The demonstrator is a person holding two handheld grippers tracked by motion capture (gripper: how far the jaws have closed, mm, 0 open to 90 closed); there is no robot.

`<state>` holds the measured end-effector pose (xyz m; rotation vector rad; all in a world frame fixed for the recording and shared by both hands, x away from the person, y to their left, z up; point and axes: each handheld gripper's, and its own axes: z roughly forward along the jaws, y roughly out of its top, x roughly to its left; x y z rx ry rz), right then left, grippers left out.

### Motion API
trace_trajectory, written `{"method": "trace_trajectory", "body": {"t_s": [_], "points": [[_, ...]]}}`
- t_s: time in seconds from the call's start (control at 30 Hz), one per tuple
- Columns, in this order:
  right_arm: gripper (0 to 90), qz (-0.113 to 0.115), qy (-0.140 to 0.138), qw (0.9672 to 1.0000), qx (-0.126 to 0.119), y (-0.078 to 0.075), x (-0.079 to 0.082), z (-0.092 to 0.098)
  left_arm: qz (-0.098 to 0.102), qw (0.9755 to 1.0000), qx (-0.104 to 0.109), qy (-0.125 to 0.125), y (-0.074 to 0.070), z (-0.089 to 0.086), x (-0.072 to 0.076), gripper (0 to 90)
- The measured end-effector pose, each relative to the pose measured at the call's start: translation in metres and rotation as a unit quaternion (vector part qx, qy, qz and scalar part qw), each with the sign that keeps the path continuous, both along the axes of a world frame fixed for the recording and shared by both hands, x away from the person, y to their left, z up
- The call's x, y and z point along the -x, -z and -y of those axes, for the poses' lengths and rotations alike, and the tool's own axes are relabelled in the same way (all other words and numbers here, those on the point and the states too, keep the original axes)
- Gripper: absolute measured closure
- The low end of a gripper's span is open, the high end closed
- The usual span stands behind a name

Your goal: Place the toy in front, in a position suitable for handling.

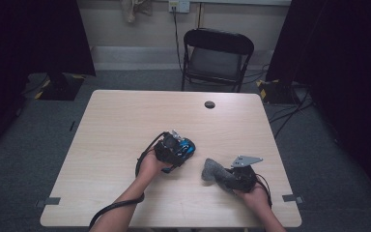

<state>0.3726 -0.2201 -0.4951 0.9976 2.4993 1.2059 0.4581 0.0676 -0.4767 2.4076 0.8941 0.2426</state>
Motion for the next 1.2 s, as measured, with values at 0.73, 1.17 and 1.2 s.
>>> {"method": "trace_trajectory", "body": {"t_s": [0.73, 1.17, 1.2], "points": [[61.2, 0.001, 0.0, 1.0, -0.001, 0.0, 0.0, 0.0, 0.019, 0.9994, 0.028, -0.007, -0.004, -0.05, 0.038, 15.3], [61.2, 0.002, 0.002, 1.0, -0.002, 0.001, 0.0, 0.0, 0.025, 0.9996, 0.013, 0.006, 0.007, -0.061, 0.057, 15.4], [61.2, 0.002, 0.002, 1.0, -0.002, 0.001, 0.0, 0.0, 0.025, 0.9996, 0.013, 0.006, 0.007, -0.061, 0.057, 15.8]]}}
